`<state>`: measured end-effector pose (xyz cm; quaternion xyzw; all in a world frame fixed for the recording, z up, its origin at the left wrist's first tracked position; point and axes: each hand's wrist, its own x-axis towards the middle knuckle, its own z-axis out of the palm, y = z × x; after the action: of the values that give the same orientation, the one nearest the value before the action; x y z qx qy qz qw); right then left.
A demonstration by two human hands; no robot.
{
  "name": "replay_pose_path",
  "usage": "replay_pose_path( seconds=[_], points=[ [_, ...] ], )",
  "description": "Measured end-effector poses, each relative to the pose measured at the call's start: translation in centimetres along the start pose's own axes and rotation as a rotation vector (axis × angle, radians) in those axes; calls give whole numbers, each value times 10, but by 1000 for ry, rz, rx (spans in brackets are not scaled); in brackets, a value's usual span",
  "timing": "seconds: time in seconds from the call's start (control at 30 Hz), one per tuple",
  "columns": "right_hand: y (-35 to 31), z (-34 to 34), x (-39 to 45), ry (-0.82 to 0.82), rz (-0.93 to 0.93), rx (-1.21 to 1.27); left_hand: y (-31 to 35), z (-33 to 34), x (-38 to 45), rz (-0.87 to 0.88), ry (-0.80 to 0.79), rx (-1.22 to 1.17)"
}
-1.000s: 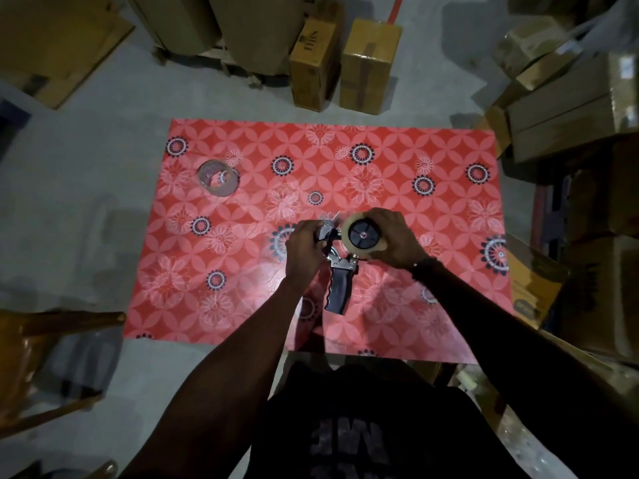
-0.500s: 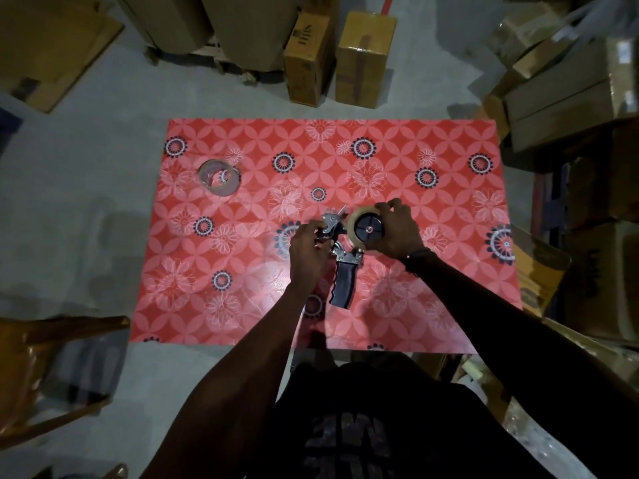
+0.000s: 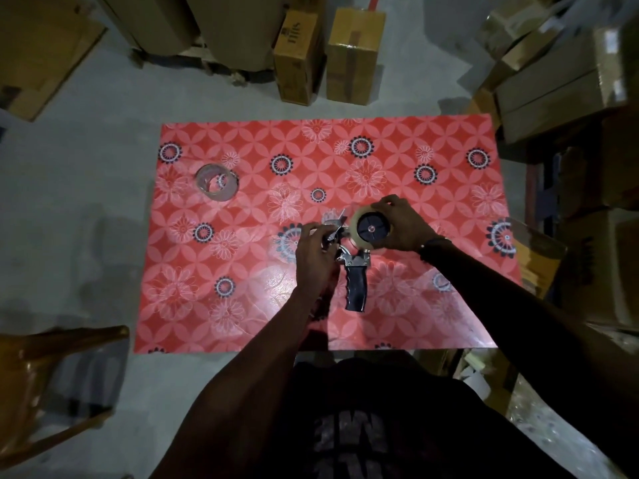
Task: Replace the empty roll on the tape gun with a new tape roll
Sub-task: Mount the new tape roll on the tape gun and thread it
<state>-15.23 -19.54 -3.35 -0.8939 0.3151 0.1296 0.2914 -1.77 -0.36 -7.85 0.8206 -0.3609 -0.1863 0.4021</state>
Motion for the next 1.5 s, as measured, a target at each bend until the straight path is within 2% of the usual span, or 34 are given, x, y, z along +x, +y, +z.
replay_pose_path(
  seconds=[0.2,0.43,0.73,1.0,1.3,1.5],
  points=[
    [-5,11,-2,71,56,-12,1,-5,16,-12,-47,-11],
    [0,0,1,5,-63,-56,-5,-13,33,85,-101,9],
    [-5,6,-4,37,20,13,7,-12,32,-82,-181,161],
    [-11,7,-2,42,90,28,29,0,41,-163,-254,295],
    [-23,17,-3,153,145,46,40,5,40,-199,-205,361],
    [-33,26,-4,239,202,-18,30,4,43,-148,-215,334]
  ],
)
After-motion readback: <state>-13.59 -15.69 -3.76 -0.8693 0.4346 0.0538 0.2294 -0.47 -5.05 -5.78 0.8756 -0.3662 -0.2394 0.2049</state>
